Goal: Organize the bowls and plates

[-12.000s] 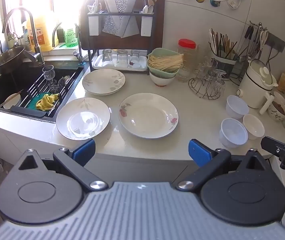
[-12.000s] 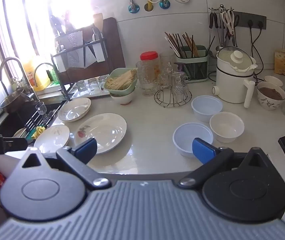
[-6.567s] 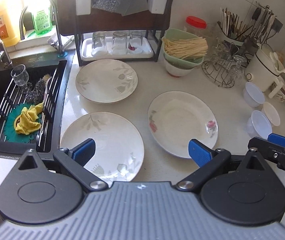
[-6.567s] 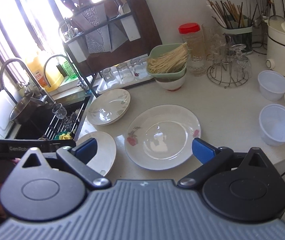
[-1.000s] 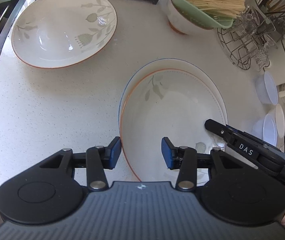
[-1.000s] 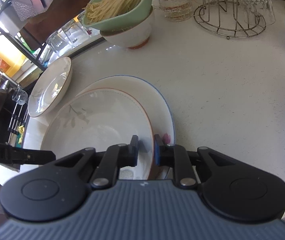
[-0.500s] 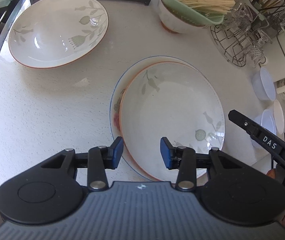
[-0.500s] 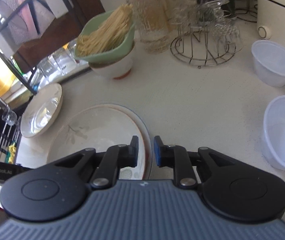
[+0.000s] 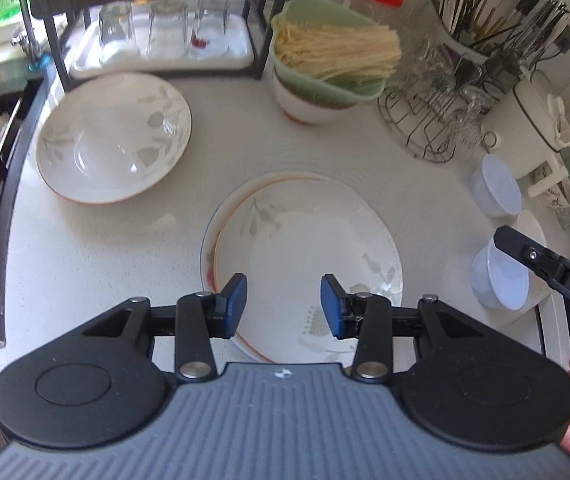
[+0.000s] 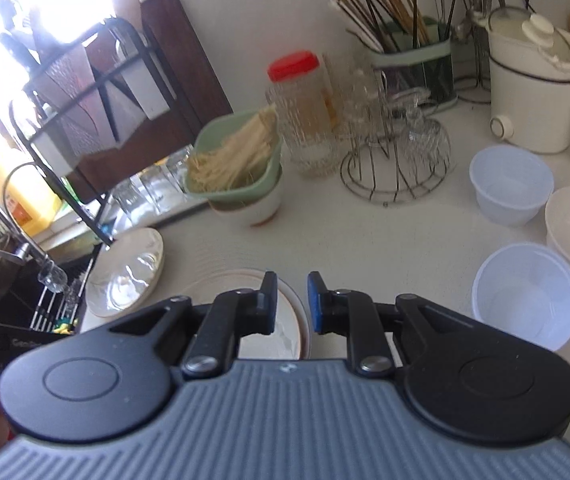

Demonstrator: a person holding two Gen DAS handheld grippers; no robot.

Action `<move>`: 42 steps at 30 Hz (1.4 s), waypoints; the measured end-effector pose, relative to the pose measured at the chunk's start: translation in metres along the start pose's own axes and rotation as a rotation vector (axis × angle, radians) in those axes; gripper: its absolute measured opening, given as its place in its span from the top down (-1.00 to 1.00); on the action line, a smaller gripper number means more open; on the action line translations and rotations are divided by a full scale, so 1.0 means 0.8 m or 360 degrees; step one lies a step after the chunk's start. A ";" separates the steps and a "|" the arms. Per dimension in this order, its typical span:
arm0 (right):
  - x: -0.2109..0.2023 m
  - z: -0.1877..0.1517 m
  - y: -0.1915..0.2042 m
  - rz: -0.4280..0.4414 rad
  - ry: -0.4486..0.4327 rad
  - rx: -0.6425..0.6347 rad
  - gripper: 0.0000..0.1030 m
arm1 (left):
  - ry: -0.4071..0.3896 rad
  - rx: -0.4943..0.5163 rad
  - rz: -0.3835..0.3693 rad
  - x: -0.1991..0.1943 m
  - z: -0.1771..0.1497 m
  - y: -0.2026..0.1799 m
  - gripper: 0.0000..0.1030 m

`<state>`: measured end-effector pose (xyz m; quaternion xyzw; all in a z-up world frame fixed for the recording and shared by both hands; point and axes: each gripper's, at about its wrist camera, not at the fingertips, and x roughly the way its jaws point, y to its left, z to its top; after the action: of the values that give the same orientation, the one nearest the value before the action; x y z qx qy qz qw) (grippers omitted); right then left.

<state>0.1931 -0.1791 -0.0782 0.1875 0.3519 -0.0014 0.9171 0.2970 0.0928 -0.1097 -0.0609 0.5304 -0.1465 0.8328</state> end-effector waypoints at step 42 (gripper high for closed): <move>-0.141 -0.018 -0.024 0.0091 -0.0139 -0.0273 0.61 | -0.0362 0.0092 0.0156 -0.110 -0.075 -0.109 0.09</move>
<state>0.0960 -0.2066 -0.0218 0.1180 0.3049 0.0468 0.9439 0.1929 0.0399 -0.0370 -0.0270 0.4304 -0.1131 0.8951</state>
